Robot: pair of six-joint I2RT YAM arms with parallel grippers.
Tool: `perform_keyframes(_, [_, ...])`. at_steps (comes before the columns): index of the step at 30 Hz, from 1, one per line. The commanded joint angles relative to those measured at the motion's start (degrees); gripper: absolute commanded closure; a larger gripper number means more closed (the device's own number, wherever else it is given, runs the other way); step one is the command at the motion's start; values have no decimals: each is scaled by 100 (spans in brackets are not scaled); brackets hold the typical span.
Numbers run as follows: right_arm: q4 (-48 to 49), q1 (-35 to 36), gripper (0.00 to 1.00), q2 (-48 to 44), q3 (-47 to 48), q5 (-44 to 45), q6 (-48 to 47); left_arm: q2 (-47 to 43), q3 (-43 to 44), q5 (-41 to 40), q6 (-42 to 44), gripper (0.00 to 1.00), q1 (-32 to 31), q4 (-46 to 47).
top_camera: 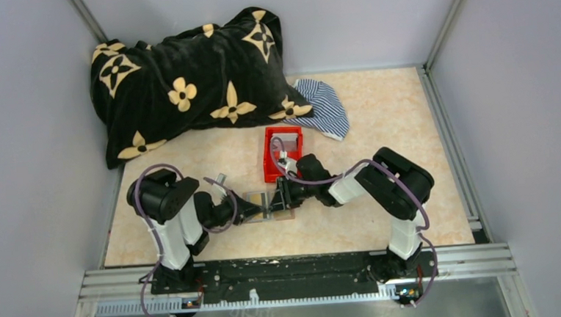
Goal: Take the credit cards out of the card holder
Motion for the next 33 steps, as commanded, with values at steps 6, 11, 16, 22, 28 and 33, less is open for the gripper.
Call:
perform_keyframes(6, [-383,-70,71,237,448,429,-215,-951,58,-631,666,100,106,-1280])
perform_keyframes(11, [-255,-102,71,412,500,368,-131,-1604,460,-950,1100,100,128,-2721])
perform_keyframes(16, [-123,-172,71,494,394,334,-76,-1787,295,-988,1252,100,366,-3003])
perform_keyframes(22, [-84,-227,71,398,218,381,-50,-2438,587,-1183,1612,100,411,-4059])
perform_keyframes(28, [-38,-409,71,274,-56,433,-53,-2422,627,-1034,1738,100,679,-4438])
perform_keyframes(33, [21,-421,71,19,-174,448,-36,-2238,345,-1014,1749,100,755,-4160])
